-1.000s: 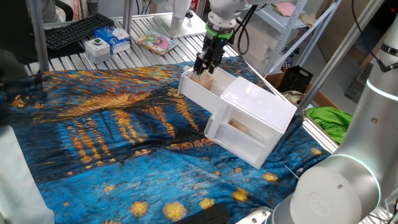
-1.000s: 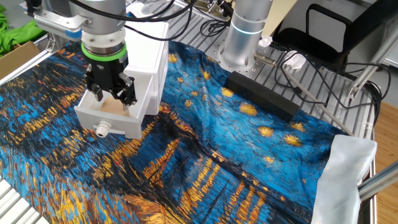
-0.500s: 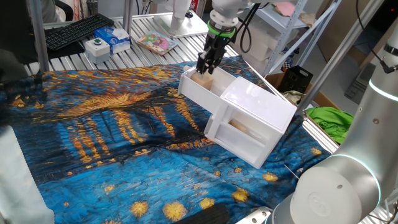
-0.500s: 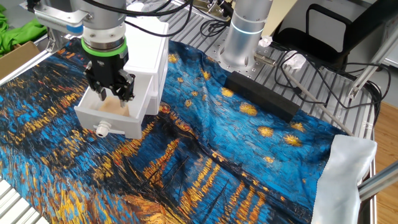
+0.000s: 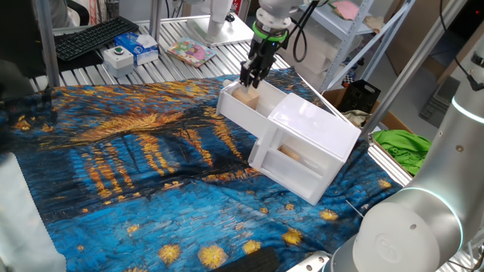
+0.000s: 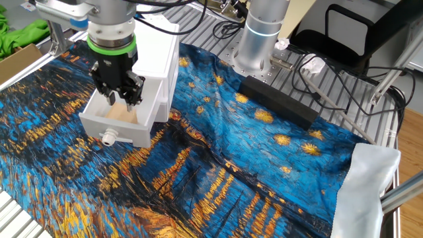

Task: Put things in the drawer

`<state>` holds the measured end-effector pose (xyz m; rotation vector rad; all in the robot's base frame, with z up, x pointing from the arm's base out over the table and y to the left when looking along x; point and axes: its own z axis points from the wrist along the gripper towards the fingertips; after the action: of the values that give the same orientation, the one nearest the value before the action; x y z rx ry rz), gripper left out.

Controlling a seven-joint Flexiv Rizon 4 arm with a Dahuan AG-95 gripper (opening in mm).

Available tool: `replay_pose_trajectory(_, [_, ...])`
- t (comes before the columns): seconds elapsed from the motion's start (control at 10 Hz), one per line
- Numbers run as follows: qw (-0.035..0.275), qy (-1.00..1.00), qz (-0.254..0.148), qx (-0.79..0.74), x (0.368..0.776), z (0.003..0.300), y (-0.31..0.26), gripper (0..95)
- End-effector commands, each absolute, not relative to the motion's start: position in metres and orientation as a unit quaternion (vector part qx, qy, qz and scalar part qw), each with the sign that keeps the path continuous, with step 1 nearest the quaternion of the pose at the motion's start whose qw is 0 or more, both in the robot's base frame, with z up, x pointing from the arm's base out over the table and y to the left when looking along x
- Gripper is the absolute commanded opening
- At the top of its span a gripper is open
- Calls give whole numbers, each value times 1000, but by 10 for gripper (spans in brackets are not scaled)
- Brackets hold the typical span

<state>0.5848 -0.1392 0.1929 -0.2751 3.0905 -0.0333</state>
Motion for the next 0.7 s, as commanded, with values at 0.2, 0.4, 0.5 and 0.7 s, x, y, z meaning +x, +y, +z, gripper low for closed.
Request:
replay_pose_trajectory(0.2, [17,995,-5,-96,595,201,-140,380])
replay_pose_trajectory(0.4, [17,995,-4,-103,604,204,-139,380])
replay_pose_trajectory(0.5, [18,994,-3,-104,607,206,-136,380])
replay_pose_trajectory(0.7, [18,995,-4,-99,615,208,-130,570])
